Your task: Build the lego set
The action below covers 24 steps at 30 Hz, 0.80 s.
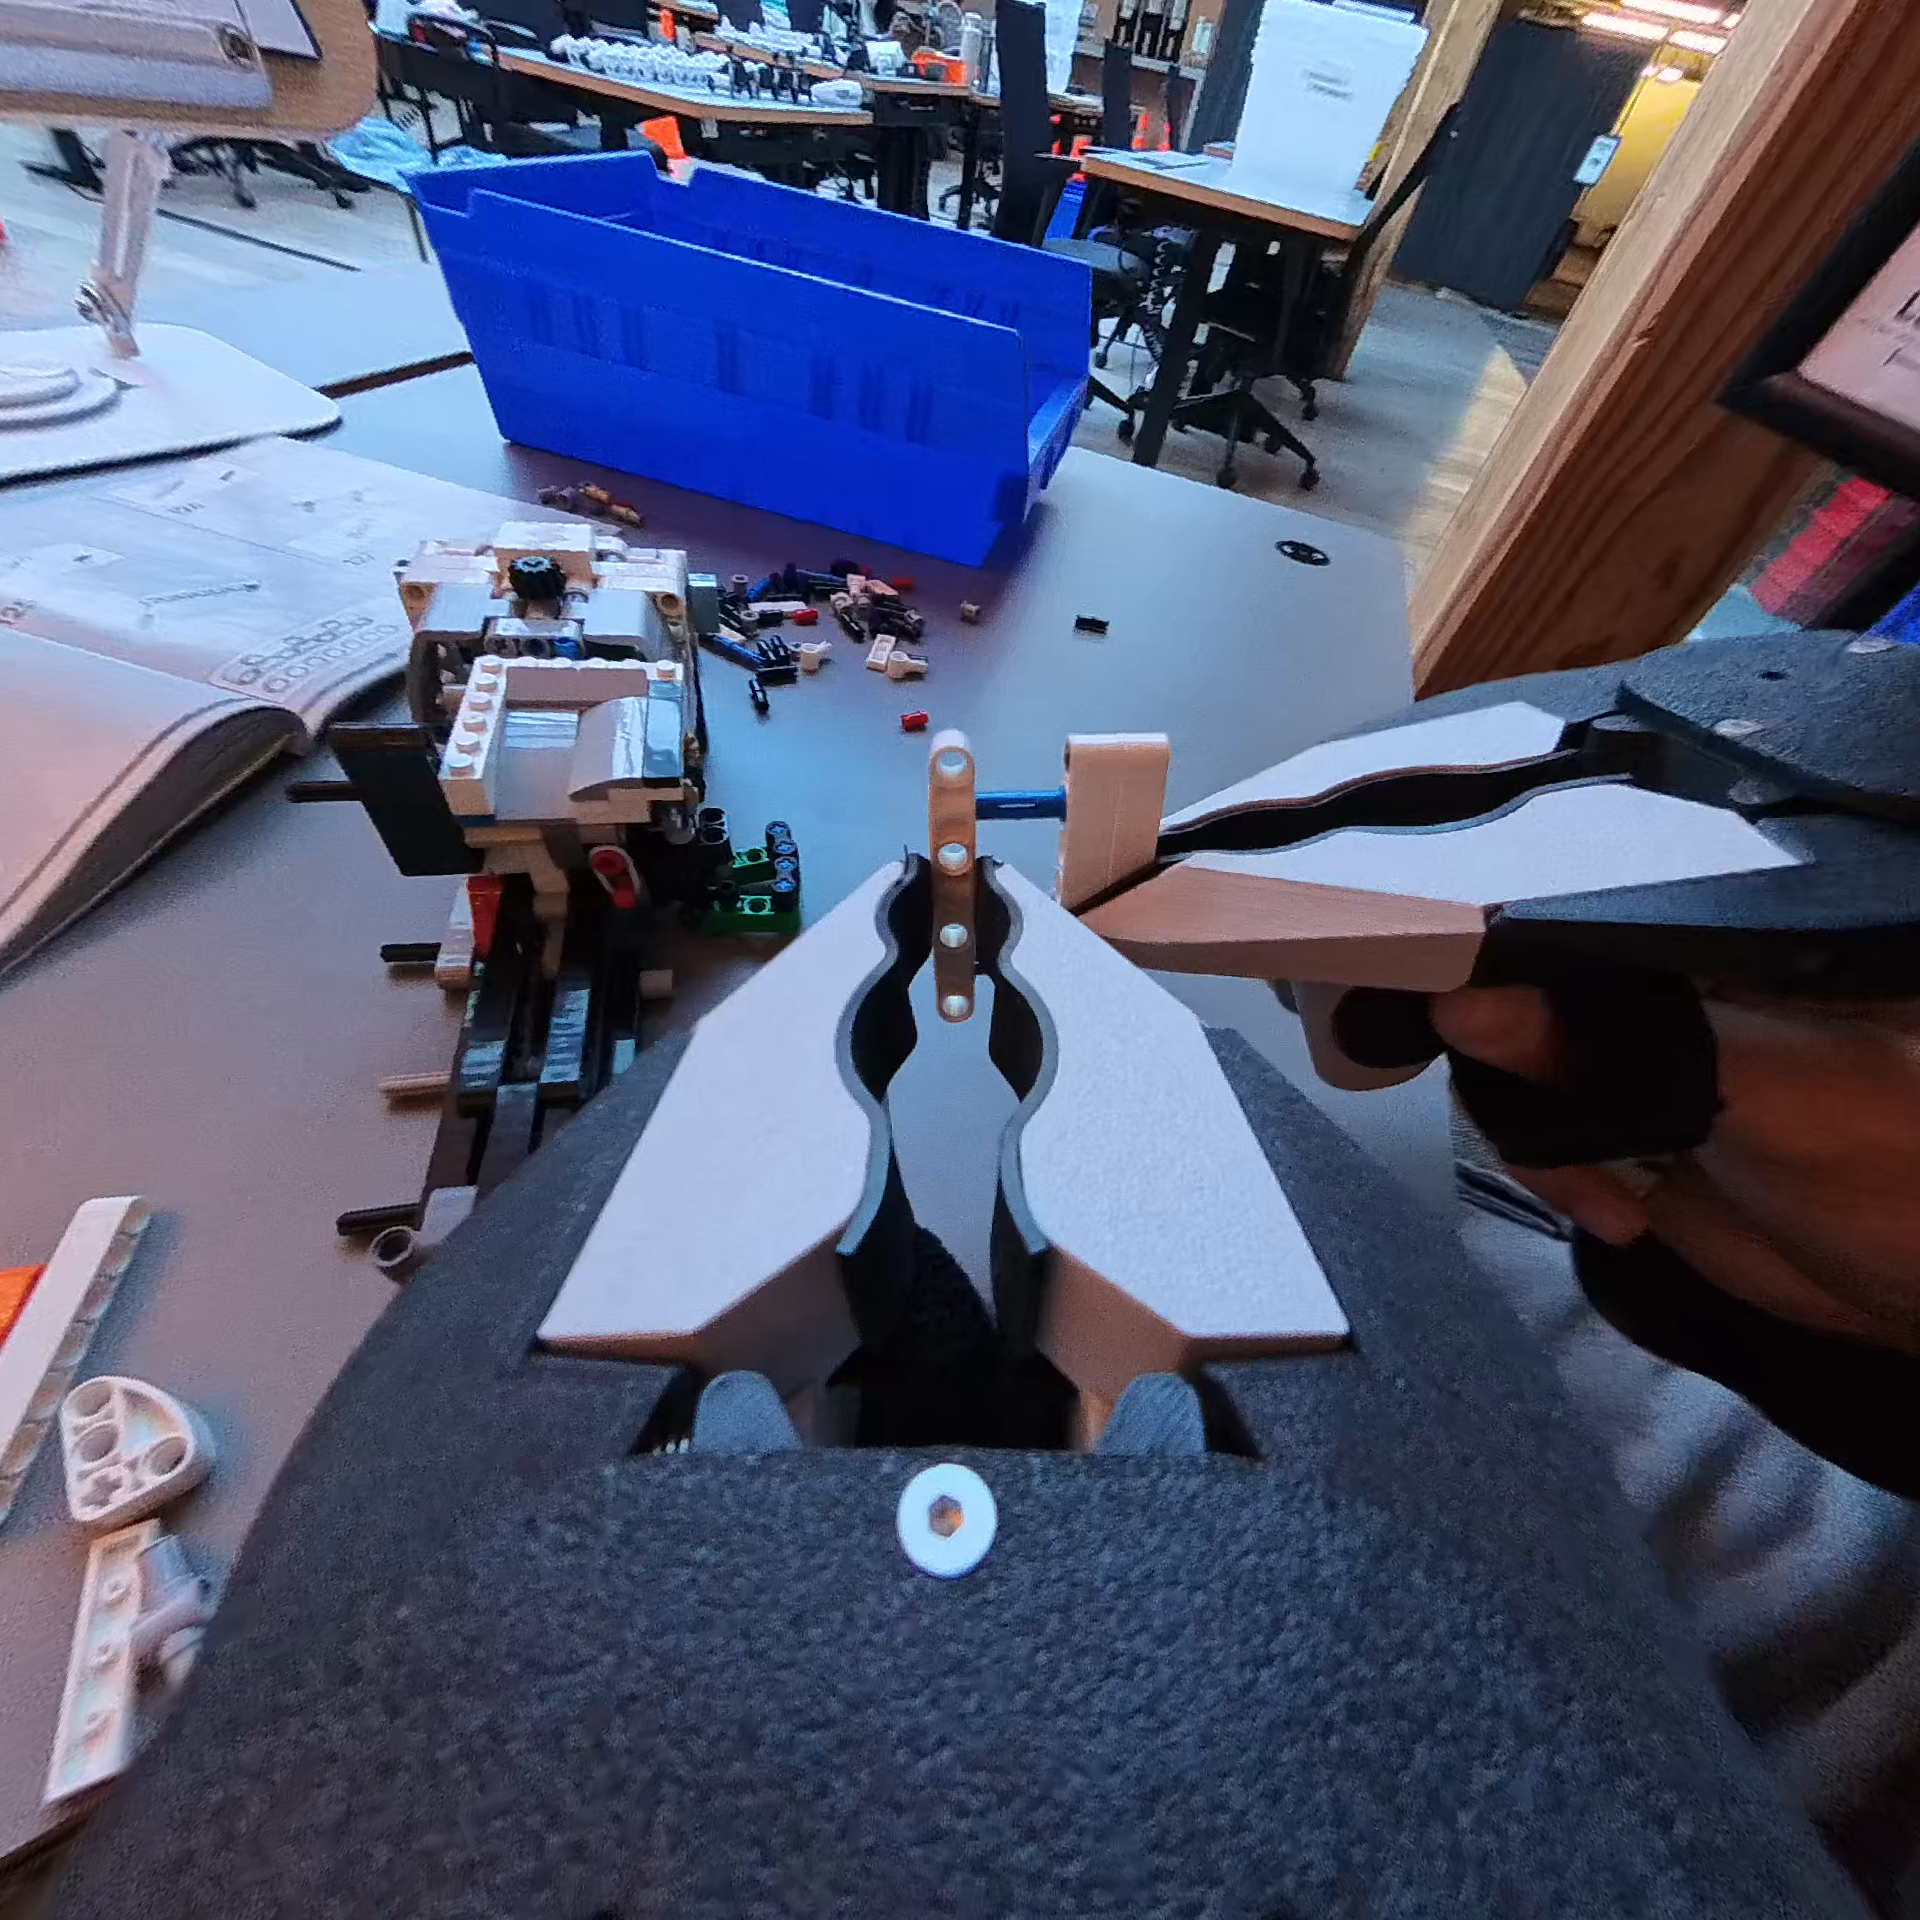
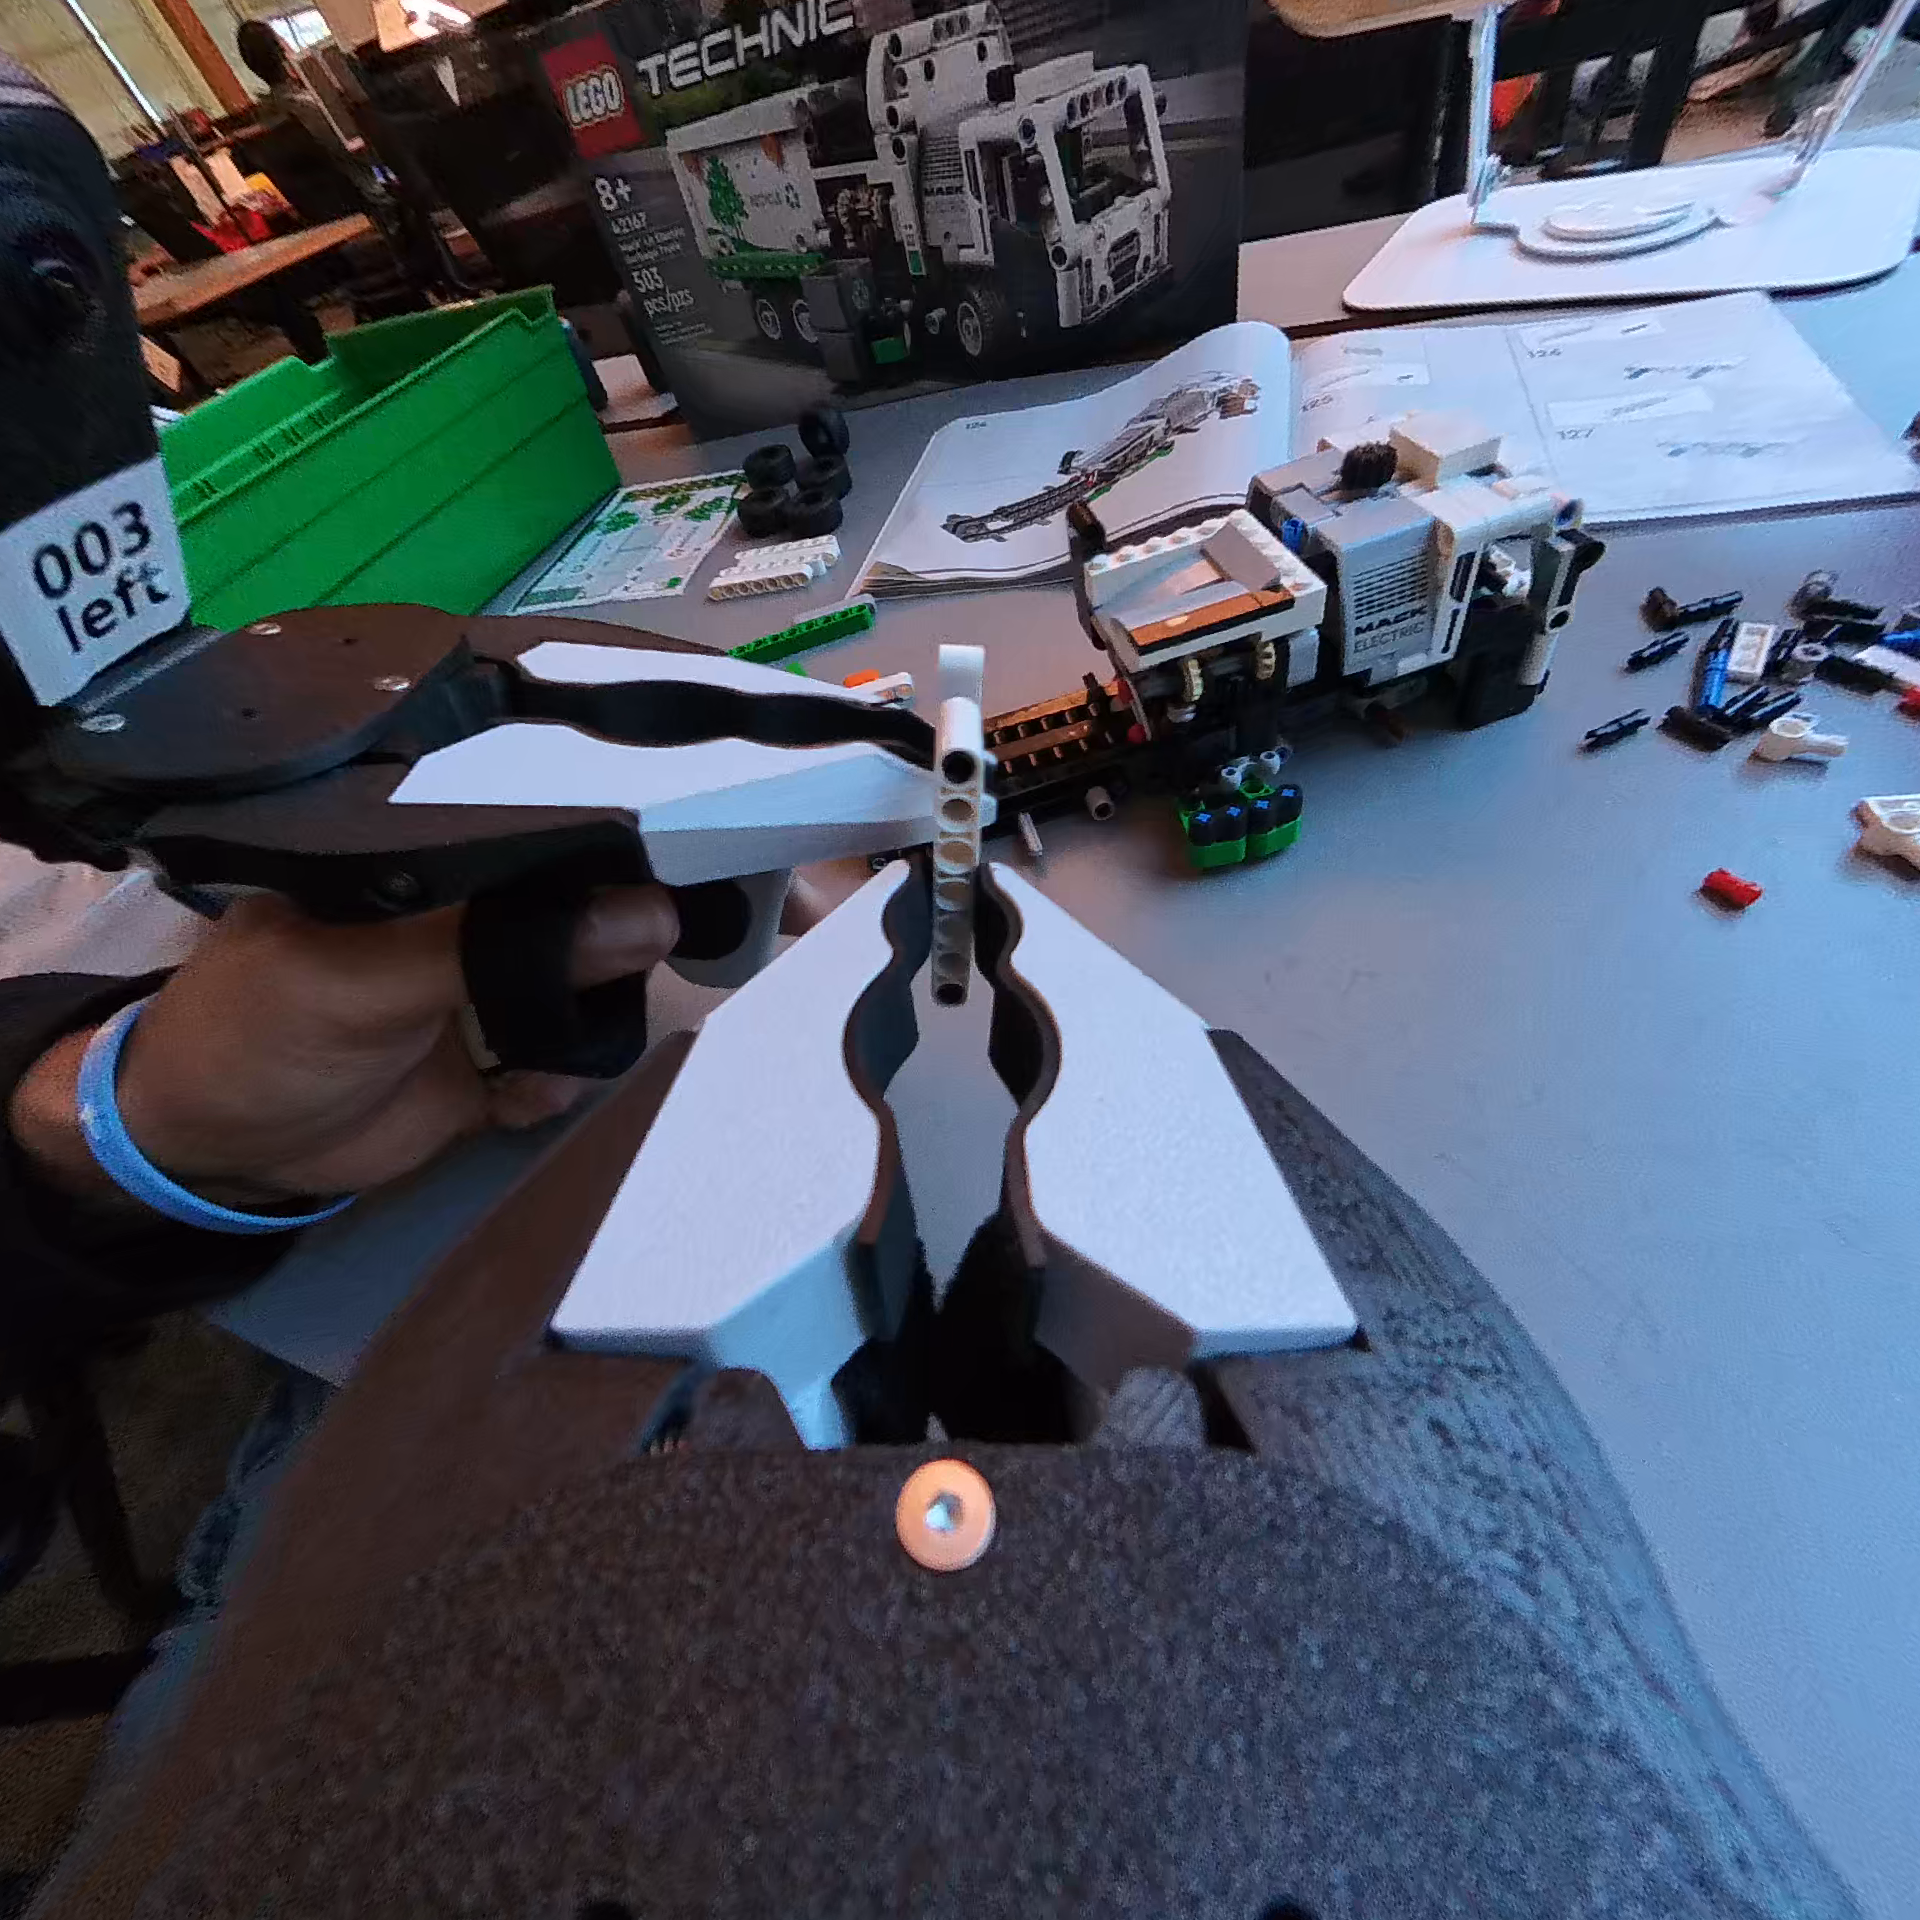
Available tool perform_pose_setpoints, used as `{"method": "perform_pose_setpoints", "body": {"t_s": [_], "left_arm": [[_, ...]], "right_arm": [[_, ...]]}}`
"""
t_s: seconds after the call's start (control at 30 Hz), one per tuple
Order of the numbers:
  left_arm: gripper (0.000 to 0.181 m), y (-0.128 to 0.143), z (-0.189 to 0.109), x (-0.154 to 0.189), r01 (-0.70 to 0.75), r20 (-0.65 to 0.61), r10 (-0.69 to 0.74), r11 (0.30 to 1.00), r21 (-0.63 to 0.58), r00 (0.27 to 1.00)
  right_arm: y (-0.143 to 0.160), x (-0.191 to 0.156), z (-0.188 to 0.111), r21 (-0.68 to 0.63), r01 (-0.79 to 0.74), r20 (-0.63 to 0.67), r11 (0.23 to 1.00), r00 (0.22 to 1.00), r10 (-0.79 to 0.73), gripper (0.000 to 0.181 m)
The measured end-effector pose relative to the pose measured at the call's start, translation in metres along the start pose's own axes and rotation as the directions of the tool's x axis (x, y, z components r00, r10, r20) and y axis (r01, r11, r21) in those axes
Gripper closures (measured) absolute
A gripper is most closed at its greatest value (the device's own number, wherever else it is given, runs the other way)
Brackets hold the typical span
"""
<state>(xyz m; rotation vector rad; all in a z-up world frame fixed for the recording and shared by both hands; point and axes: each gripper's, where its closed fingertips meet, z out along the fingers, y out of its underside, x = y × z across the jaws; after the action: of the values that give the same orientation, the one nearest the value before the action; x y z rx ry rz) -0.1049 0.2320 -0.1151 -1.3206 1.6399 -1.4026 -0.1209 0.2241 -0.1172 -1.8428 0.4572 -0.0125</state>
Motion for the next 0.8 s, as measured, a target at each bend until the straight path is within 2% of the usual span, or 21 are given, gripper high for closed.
{"method": "perform_pose_setpoints", "body": {"t_s": [0.03, 0.2, 0.33, 0.47, 0.63, 0.7, 0.8], "left_arm": [[0.175, 0.000, 0.000, -0.001, -0.026, 0.017, 0.026, 1.000, 0.001, 1.000], [0.175, -0.002, -0.002, -0.001, -0.141, 0.071, 0.140, 0.990, -0.002, 0.988], [0.175, -0.006, -0.004, -0.001, -0.295, 0.138, 0.293, 0.955, -0.009, 0.946], [0.175, -0.009, -0.006, -0.002, -0.457, 0.189, 0.455, 0.889, -0.034, 0.870], [0.175, -0.006, -0.004, 0.002, -0.539, 0.173, 0.542, 0.840, -0.068, 0.823], [0.175, -0.005, -0.002, 0.005, -0.503, 0.145, 0.507, 0.862, -0.062, 0.850], [0.176, -0.002, -0.001, 0.004, -0.378, 0.080, 0.380, 0.925, -0.041, 0.921]], "right_arm": [[0.000, 0.000, 0.000, -0.005, 0.016, -0.012, 1.000, 1.000, -0.016, 0.174], [-0.001, -0.001, 0.000, -0.026, 0.071, -0.036, 0.997, 0.997, -0.072, 0.174], [-0.002, -0.001, 0.000, -0.018, 0.088, -0.055, 0.996, 0.995, -0.089, 0.174], [-0.002, -0.004, -0.001, -0.006, -0.022, 0.056, 1.000, 0.998, 0.023, 0.174], [0.004, -0.001, -0.003, -0.049, 0.023, 0.057, 0.999, 0.998, -0.020, 0.174], [0.006, 0.000, -0.003, -0.060, 0.032, 0.057, 0.998, 0.998, -0.029, 0.174], [0.009, 0.002, -0.001, -0.071, 0.075, 0.029, 0.995, 0.997, -0.073, 0.174]]}}
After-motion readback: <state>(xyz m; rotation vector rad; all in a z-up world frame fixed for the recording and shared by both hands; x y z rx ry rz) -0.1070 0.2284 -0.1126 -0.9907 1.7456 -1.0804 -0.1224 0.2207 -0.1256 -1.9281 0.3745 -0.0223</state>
